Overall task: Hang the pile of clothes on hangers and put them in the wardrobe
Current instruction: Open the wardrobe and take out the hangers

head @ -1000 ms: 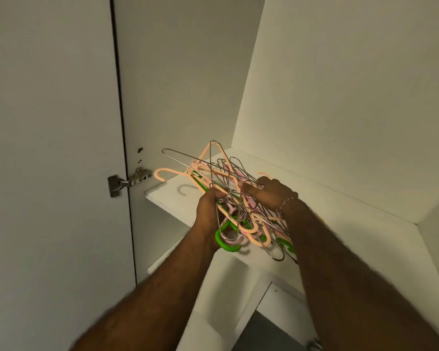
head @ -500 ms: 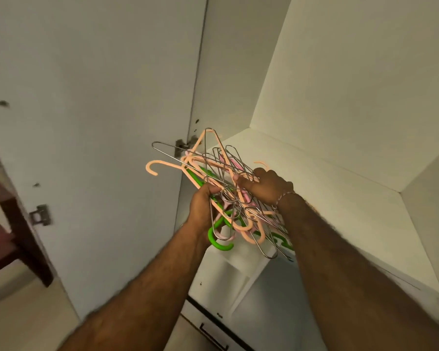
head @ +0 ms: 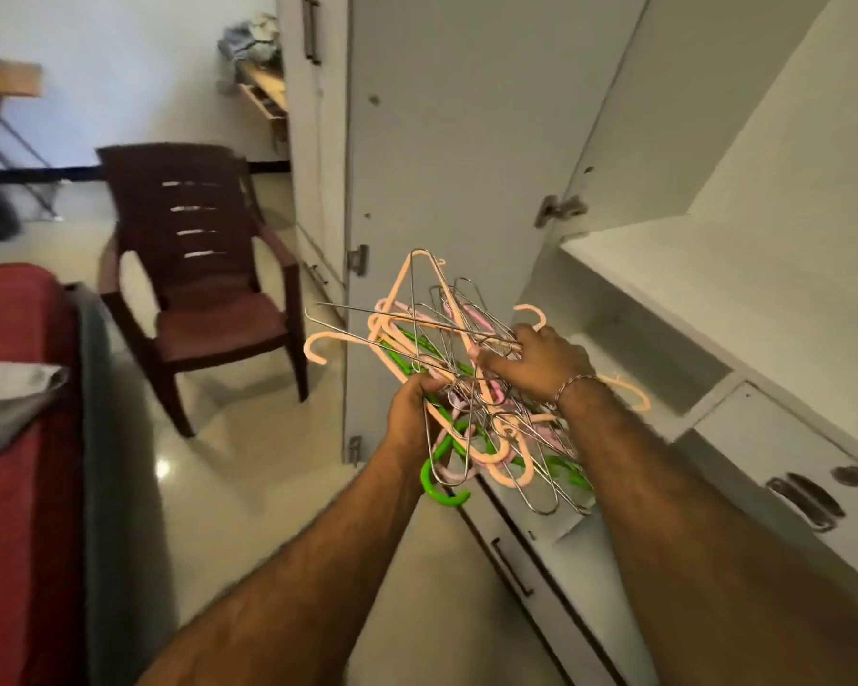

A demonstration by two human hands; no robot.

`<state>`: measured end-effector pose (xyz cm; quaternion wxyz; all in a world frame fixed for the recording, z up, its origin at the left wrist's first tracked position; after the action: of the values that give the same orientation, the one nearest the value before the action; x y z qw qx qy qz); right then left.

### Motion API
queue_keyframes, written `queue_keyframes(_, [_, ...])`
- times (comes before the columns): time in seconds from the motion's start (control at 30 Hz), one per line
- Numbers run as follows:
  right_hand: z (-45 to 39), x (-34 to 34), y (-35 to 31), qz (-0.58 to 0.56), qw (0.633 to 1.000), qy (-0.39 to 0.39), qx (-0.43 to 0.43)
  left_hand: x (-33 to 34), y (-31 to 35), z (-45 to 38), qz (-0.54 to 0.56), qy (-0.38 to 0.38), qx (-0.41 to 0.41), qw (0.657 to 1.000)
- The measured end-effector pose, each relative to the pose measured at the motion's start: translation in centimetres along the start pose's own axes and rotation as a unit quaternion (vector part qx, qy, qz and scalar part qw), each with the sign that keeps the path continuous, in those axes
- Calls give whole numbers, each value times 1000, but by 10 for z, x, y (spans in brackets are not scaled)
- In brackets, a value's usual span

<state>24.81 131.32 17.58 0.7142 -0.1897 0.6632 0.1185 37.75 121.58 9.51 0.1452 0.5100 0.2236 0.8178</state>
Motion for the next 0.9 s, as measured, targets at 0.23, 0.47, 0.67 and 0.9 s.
queue_keyframes(0.23, [32,53,-199,12,989,-15,-148,-139,97,91,35,93,116,988])
queue_keyframes(0.47, [121,127,-470,27,943,-82,-321,-326,205,235,120,191,244,943])
queue_keyframes(0.67, [275,218,-696,49,860,-168,-478,-504,251,410,194,341,318,863])
queue_keyframes(0.9, [500,341,-833,81,726,-320,-603,-649,200,606,271,522,366,721])
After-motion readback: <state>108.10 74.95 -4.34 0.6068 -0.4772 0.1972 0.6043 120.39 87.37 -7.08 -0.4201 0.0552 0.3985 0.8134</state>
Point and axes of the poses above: each hand's wrist, its own z-axis away from the middle knuckle, its own x-axis out of the palm, y = z × x, the point moved 9 cm from there along -z, towards the middle knuckle, and after that the axes turned 2 degrees about y, right-handed, at the moved point
